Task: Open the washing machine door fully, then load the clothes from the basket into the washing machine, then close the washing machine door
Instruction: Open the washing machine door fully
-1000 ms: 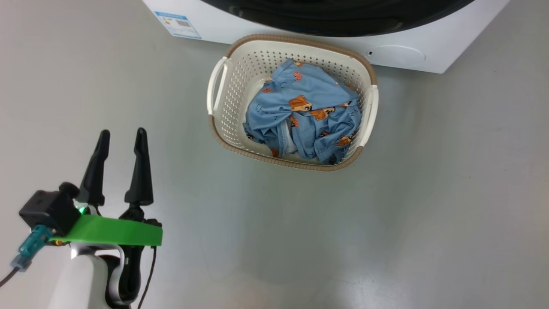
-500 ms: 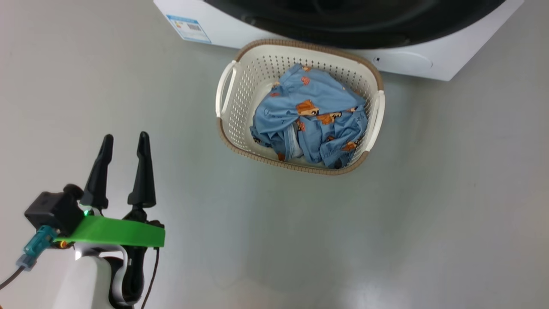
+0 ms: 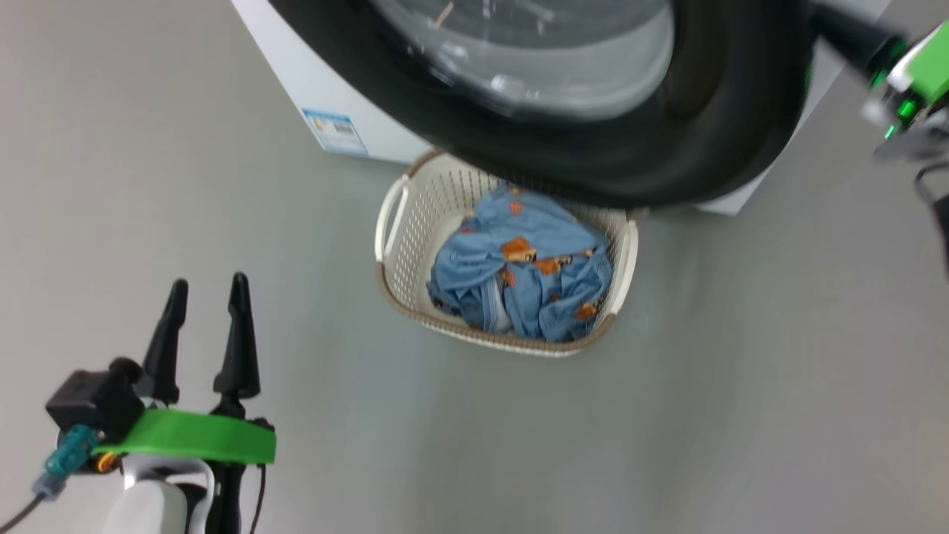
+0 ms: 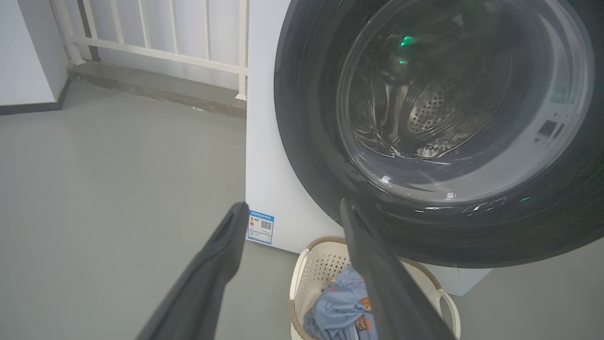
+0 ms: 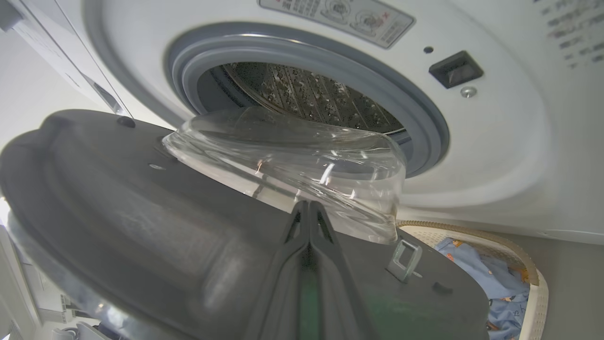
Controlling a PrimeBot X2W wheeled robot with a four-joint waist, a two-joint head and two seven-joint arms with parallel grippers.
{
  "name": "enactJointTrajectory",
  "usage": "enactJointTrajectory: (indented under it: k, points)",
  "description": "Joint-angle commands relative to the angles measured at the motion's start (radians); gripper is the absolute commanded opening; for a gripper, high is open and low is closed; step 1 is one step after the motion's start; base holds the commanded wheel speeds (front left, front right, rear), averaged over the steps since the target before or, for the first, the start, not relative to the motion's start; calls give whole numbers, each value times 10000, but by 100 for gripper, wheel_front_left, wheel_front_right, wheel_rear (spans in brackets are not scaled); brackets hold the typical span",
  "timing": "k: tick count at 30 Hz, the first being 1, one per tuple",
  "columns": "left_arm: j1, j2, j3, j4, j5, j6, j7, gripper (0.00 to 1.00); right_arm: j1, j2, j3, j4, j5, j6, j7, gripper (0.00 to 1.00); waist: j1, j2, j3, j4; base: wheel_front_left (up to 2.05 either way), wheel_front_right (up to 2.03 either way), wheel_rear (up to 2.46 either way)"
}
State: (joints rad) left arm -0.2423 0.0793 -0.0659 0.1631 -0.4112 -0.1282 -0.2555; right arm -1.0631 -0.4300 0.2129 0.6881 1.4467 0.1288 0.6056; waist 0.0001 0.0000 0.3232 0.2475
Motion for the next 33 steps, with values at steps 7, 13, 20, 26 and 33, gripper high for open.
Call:
enactJointTrajectory:
  k: [7, 13, 20, 26, 33]
  points:
    - [541, 274, 451, -120, 224, -25, -63, 100, 1366, 567, 373, -672, 428, 19, 433, 0, 0, 0, -1321, 383, 0, 0, 0]
    - [981, 290, 535, -41, 396, -25, -63, 100, 2384, 621, 504, -1037, 681, 19, 731, 0, 0, 0, -1976, 890, 0, 0, 0]
    - [1382, 367, 609, 47, 573, -25, -63, 100, 3489, 727, 441, -1447, 1158, 19, 1005, 0, 0, 0, -2641, 1540, 0, 0, 0]
    - [1601, 450, 475, 174, 707, -25, -63, 100, 4483, 938, 317, -1907, 1653, 19, 1193, 0, 0, 0, -3176, 2181, 0, 0, 0]
    - [1742, 688, 476, 241, 733, -11, -63, 100, 5110, 1290, 461, -2329, 1784, 19, 1250, 0, 0, 0, -3374, 2699, 0, 0, 0]
